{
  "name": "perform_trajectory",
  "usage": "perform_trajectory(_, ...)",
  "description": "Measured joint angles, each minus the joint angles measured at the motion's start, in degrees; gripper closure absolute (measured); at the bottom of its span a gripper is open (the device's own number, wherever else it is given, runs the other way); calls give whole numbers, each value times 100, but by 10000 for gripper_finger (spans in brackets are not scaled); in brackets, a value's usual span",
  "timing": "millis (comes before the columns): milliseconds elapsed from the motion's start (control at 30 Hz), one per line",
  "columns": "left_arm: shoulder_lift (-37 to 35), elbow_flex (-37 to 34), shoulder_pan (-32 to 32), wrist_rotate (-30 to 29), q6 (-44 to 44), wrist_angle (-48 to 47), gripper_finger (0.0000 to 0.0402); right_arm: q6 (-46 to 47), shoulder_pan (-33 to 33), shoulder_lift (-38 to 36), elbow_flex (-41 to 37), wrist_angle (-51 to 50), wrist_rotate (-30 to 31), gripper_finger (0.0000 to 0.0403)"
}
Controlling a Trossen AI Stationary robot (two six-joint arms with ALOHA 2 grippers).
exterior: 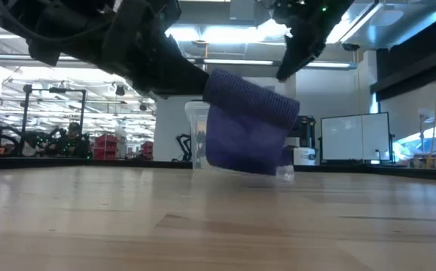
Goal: Roll bandage
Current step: Roll the violet bandage
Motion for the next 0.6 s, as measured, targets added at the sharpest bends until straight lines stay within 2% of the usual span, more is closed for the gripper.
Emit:
perform_trajectory(200, -545, 353, -18, -119, 782, -86, 390, 113, 84, -264, 262, -896, -768, 176)
perform_trajectory(333, -805, 727, 22, -878, 1881, -384, 390, -125, 343, -668, 174, -750, -508, 164)
perform_trajectory(467, -1069, 1109, 139, -939, 2553, -383, 389, -136, 705, -1078, -148, -328, -390, 162)
perform_trajectory(600, -1257, 1364, 372, -949, 3073, -399, 389, -150, 1116, -1611, -893, 640, -360, 162)
